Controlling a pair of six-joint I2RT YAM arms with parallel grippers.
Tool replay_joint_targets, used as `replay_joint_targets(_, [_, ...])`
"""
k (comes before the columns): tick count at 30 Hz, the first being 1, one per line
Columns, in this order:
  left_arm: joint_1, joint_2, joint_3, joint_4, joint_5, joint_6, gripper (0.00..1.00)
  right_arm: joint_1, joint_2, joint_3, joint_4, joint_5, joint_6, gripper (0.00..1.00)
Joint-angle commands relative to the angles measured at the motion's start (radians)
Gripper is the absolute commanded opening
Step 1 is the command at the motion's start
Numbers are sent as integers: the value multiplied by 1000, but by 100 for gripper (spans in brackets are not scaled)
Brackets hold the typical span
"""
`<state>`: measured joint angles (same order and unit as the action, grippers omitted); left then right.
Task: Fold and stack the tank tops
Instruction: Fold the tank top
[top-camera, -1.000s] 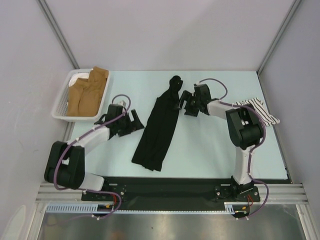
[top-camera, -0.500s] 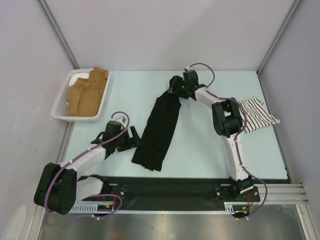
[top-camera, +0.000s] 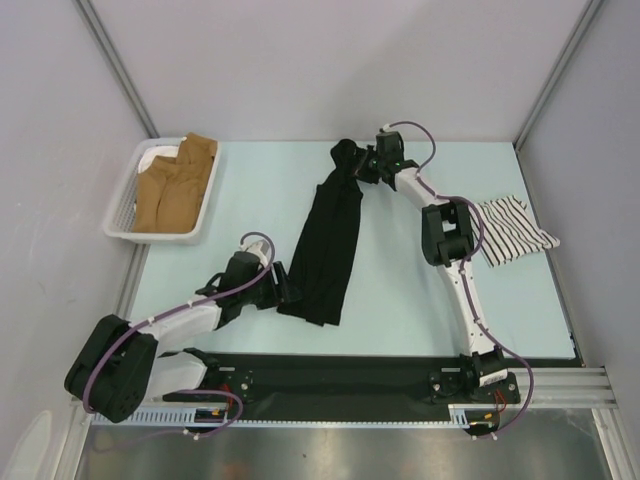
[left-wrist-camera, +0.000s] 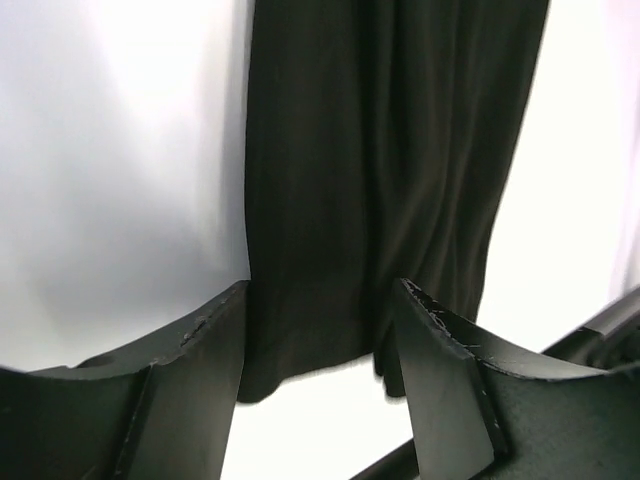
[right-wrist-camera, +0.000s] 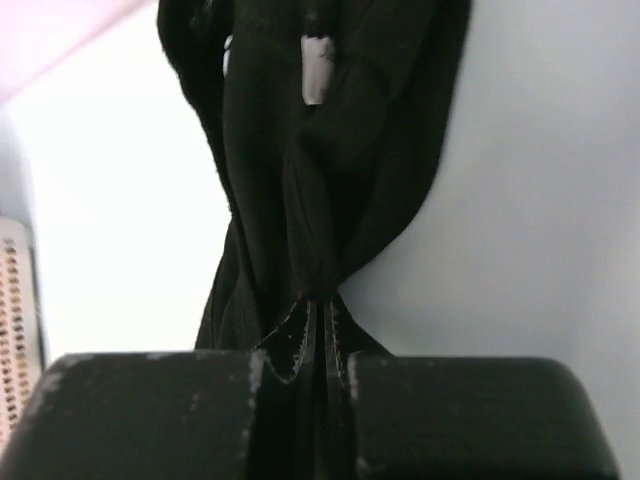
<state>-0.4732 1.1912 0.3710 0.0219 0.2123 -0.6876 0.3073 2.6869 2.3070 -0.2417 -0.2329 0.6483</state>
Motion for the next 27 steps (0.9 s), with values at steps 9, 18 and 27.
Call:
replay_joint_targets(9, [-162, 87, -93, 61, -36, -156, 54, -83, 93, 139, 7, -212, 4, 69])
replay_joint_targets(18, [-163, 82, -96, 24, -108, -158, 47, -100, -245, -297, 18, -122, -116, 73])
replay_joint_targets(27, [-145, 31, -67, -89, -191, -155, 58, -70, -315, -504, 64, -125, -98, 61])
